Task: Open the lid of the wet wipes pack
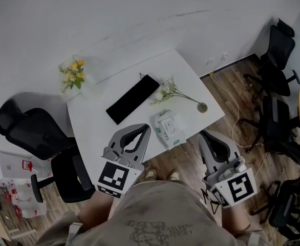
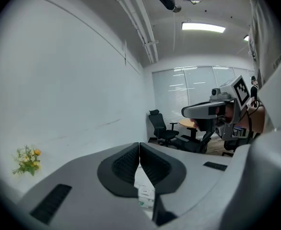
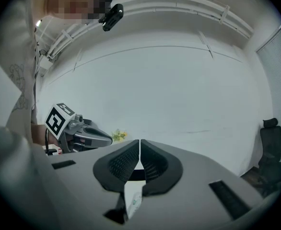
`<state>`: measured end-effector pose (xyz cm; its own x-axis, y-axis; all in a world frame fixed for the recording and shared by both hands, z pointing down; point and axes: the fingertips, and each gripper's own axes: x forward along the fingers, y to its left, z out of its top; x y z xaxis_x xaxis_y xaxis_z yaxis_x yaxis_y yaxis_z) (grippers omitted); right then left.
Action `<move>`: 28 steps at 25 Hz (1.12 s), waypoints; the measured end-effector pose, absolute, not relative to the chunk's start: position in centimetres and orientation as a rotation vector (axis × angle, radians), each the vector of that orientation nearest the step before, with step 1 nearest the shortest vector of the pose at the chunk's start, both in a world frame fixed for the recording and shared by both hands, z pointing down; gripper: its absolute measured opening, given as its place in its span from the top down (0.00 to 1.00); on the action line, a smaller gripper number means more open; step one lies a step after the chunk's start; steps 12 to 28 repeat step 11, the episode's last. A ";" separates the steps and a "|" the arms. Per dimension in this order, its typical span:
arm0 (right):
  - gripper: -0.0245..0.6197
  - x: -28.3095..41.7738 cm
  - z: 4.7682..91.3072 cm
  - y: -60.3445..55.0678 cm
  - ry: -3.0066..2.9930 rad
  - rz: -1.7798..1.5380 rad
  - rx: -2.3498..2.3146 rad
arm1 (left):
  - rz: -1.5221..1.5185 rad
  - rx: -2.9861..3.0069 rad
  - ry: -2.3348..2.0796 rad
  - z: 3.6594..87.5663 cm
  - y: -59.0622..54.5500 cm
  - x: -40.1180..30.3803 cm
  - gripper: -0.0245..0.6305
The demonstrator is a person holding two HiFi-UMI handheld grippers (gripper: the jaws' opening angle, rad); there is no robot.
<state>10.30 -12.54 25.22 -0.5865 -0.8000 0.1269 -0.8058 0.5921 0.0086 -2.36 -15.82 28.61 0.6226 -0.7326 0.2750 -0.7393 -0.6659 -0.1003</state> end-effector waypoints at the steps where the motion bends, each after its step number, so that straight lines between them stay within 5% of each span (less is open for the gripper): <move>1: 0.91 10.4 25.3 -12.6 -2.697 0.084 1.365 | 0.462 2.809 -1.278 28.6 -15.8 -2.4 0.93; 28: 0.91 10.6 25.4 -13.2 -2.686 0.096 1.354 | 0.464 2.793 -1.313 28.4 -16.1 -2.8 0.93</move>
